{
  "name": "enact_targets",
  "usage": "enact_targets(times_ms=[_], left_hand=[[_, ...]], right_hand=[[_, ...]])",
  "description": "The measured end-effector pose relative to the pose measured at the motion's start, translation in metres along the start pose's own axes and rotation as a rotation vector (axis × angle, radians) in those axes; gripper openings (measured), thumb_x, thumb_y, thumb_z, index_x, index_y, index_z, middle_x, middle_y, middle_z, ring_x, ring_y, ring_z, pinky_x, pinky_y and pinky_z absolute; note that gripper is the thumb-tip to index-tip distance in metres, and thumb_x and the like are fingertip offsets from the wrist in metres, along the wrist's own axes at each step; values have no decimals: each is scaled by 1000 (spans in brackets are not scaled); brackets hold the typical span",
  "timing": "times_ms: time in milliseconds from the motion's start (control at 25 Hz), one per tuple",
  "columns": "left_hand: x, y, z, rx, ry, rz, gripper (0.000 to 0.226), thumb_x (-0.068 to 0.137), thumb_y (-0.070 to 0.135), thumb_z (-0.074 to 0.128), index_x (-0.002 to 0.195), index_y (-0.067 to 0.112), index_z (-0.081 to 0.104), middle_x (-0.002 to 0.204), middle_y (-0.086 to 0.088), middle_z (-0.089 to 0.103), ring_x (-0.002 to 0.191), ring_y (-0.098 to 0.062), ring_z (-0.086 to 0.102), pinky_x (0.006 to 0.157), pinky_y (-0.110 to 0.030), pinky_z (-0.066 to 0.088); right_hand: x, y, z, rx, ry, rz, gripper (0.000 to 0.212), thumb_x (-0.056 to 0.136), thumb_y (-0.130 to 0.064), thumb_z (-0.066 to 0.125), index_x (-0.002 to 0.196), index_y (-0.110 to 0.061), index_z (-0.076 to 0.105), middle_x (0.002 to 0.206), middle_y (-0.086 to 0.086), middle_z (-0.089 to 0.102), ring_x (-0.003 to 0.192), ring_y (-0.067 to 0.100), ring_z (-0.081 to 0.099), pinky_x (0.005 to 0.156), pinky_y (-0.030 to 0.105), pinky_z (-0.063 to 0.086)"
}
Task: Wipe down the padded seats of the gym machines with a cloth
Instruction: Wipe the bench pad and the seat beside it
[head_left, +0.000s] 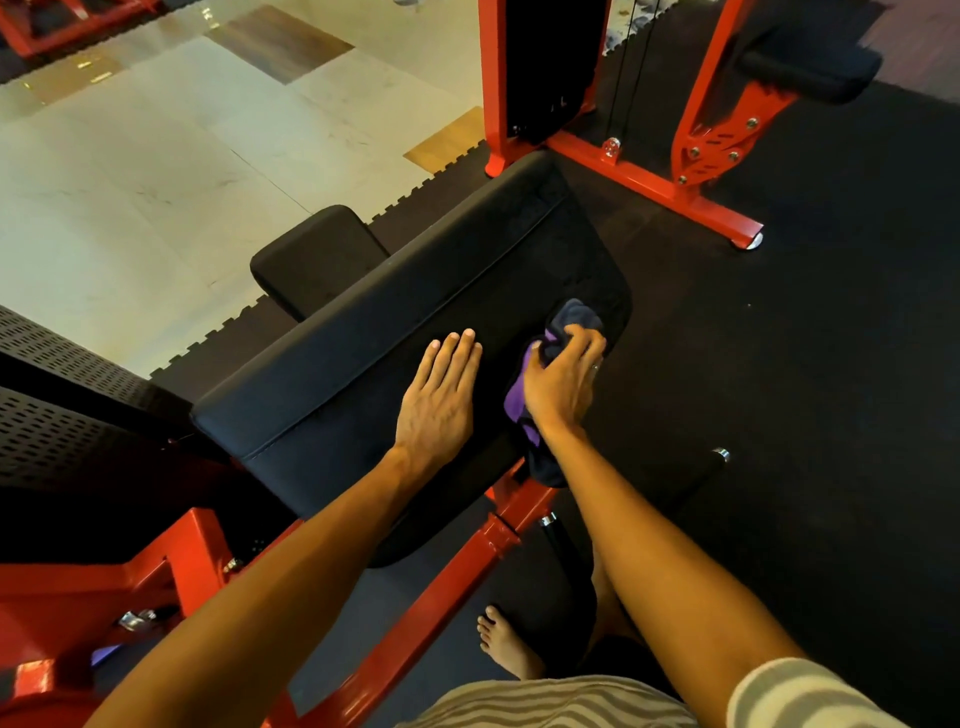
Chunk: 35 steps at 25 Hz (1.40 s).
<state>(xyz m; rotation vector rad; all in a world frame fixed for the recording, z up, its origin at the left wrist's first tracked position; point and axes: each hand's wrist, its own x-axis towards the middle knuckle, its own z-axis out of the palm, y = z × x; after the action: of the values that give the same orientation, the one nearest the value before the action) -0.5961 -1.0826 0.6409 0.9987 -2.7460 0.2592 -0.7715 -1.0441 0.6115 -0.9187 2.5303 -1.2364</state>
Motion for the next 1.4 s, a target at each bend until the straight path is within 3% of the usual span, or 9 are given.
enact_targets(times_ms=[160,280,400,480,720,840,1040,1200,1400], left_hand=[[5,4,6,66,-65,54,62,107,37,26,161,7,17,168,-14,11,157,-30,5,127,-48,8],[5,7,9,81,-56,31,62,108,37,28,161,8,17,169,-12,10,157,-28,4,127,-47,7],[5,8,12,75,-39,31,62,108,35,33,161,8,18,169,-12,12,157,-27,5,127,-47,8],[5,9,13,81,-37,26,62,108,35,33,161,8,17,169,-12,11,157,-27,5,127,-48,8],[3,9,14,99,-24,18,62,107,33,35,161,9,18,169,-11,12,157,-28,6,127,-49,10],[5,17,15,62,-5,-16,61,104,31,39,159,7,27,167,-13,19,156,-30,12,126,-51,12],[20,29,19,36,-20,-62,61,103,36,35,156,5,34,165,-15,24,155,-31,17,126,-52,15],[46,32,22,25,5,-34,60,102,34,41,155,6,37,164,-14,28,154,-30,20,126,-51,16],[67,46,26,28,-7,-93,59,101,32,47,153,5,39,165,-14,27,155,-32,18,125,-53,15]], right_hand=[[-86,12,7,-15,-84,-158,68,93,-49,58,150,-15,43,165,9,27,157,29,11,127,40,14],[-98,42,8,-41,-119,-212,68,99,-43,59,157,-16,36,170,5,15,158,25,3,127,44,15],[-69,49,8,-21,-90,-210,65,97,-28,60,156,-15,36,169,6,17,158,30,6,127,46,18],[-48,49,10,-21,-53,-177,58,100,-29,54,154,-14,40,167,8,23,156,33,13,126,43,17],[17,43,2,123,16,251,61,102,-46,49,152,-10,43,165,14,26,152,38,22,122,53,22],[-14,40,5,111,8,195,72,99,-54,50,156,-12,36,168,13,18,154,36,17,126,50,17],[-65,43,12,228,-73,212,75,100,-44,59,159,-8,27,169,16,14,155,31,18,124,40,20],[-20,38,3,392,-24,369,69,103,-35,59,156,-2,31,163,22,27,150,34,28,120,31,21],[66,61,-9,319,60,466,73,104,-42,54,155,3,29,161,24,32,150,37,29,120,32,12]])
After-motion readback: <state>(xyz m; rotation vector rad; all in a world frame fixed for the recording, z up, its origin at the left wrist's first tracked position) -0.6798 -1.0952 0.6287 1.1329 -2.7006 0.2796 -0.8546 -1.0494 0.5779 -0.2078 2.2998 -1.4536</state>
